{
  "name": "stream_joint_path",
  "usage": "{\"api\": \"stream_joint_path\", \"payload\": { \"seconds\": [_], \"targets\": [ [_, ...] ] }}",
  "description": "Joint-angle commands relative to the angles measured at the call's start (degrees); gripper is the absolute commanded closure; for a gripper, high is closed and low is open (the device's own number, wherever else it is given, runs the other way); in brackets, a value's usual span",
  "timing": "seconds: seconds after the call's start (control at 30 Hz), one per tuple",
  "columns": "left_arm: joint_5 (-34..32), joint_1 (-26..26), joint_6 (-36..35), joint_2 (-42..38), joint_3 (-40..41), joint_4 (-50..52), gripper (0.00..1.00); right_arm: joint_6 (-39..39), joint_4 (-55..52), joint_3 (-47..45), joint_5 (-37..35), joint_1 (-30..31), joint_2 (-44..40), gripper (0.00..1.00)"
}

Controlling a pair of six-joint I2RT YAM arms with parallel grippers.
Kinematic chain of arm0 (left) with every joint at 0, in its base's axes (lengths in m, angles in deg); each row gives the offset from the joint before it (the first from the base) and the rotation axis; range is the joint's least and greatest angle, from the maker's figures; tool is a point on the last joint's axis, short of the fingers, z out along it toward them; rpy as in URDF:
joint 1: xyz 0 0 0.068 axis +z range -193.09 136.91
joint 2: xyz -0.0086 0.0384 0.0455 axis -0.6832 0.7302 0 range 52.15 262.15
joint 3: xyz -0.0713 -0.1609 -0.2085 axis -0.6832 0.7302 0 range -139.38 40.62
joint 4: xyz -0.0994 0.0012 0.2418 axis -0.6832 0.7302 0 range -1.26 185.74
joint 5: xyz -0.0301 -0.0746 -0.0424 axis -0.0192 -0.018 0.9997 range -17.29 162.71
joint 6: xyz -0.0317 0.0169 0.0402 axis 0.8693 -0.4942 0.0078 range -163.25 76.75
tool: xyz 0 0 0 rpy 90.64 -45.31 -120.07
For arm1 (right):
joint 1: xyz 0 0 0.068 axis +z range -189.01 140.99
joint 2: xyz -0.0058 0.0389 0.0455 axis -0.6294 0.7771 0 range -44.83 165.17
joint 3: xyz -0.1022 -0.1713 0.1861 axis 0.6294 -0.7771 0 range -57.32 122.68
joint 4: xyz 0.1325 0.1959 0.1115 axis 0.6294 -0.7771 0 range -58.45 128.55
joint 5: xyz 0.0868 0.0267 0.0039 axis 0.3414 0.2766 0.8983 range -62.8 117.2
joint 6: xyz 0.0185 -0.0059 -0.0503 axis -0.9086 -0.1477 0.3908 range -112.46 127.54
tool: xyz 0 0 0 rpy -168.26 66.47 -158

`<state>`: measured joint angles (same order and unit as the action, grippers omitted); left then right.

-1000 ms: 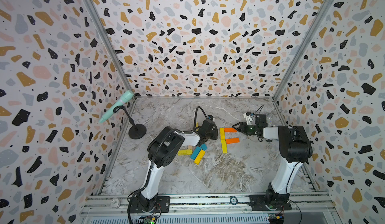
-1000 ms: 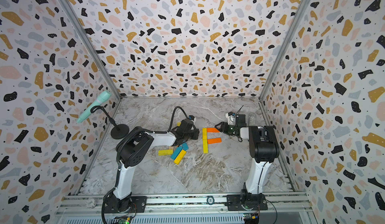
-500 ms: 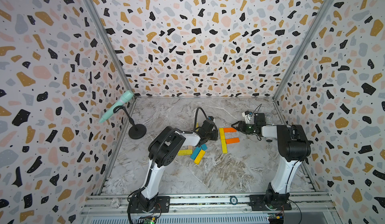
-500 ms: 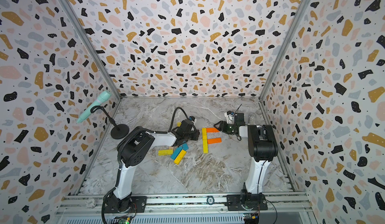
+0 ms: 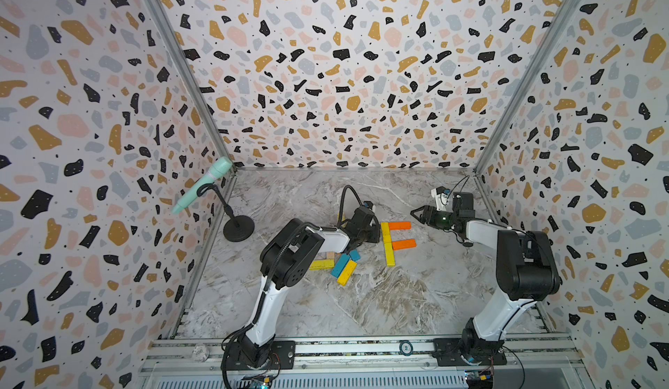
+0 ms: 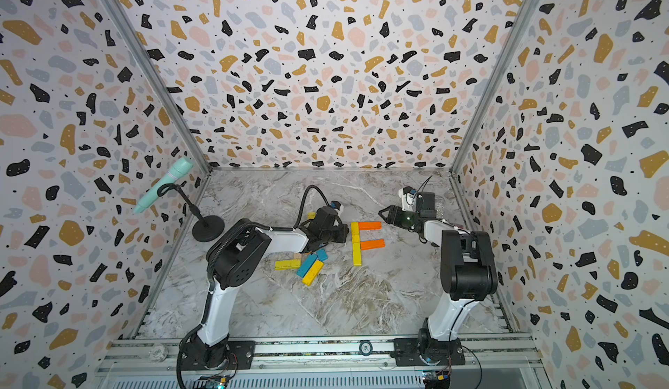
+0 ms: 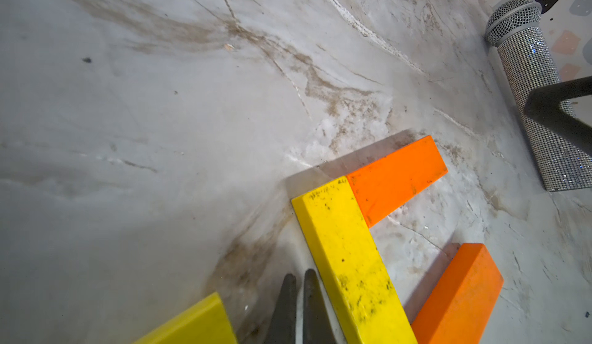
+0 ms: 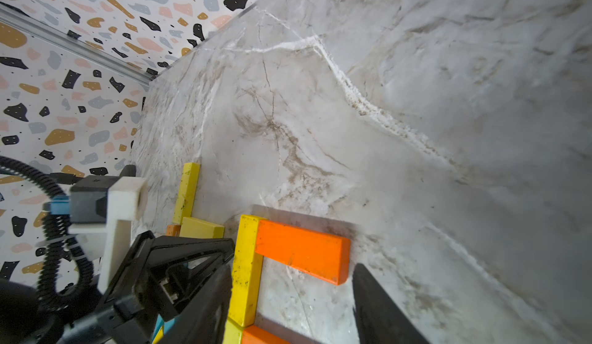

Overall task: Assemble the number 6 with building blocks
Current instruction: Adjust the building block at the center of the board, then pick up the building block from the center of the board.

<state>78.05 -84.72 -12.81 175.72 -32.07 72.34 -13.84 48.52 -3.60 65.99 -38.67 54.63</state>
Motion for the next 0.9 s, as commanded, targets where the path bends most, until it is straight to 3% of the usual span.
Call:
{"api": "stream_joint_path", "payload": {
  "seconds": [0.0,0.33,0.53,0.6,0.63,0.67,0.8,0.87],
  "targets": [
    [0.3,0.1,-0.9,-0.8,1.9,1.6,1.00,1.0,-1.9,-1.9,-0.6,0.1,-2.7,0.39],
    [1.0,-0.2,0.3,-4.0,5.1,0.2,1.00,5.2,-4.8,-3.6,-1.9,2.6,-8.9,0.39],
    [-7.0,0.7,-3.5,-18.3,1.3,7.2,0.99,15.2,-12.3,0.1,-10.5,12.5,-14.3,0.37],
    [-9.6,1.2,-4.2,-25.0,1.4,8.3,0.82,16.6,-13.2,1.5,-12.4,16.4,-14.5,0.36],
    [-11.5,1.4,-4.6,-28.4,2.1,9.0,0.64,16.7,-13.4,2.5,-13.2,18.5,-13.9,0.36],
    [-13.7,1.7,-5.0,-32.1,3.2,9.9,0.52,16.6,-13.6,3.5,-13.9,20.2,-13.1,0.36],
    [-19.4,4.7,-4.8,-44.2,11.7,11.2,0.18,18.7,-16.6,9.8,-17.6,28.2,-6.5,0.33],
    [-19.6,7.6,-3.3,-49.2,17.5,11.0,0.08,20.7,-17.9,12.7,-19.2,30.8,-3.0,0.32]
  ]
}}
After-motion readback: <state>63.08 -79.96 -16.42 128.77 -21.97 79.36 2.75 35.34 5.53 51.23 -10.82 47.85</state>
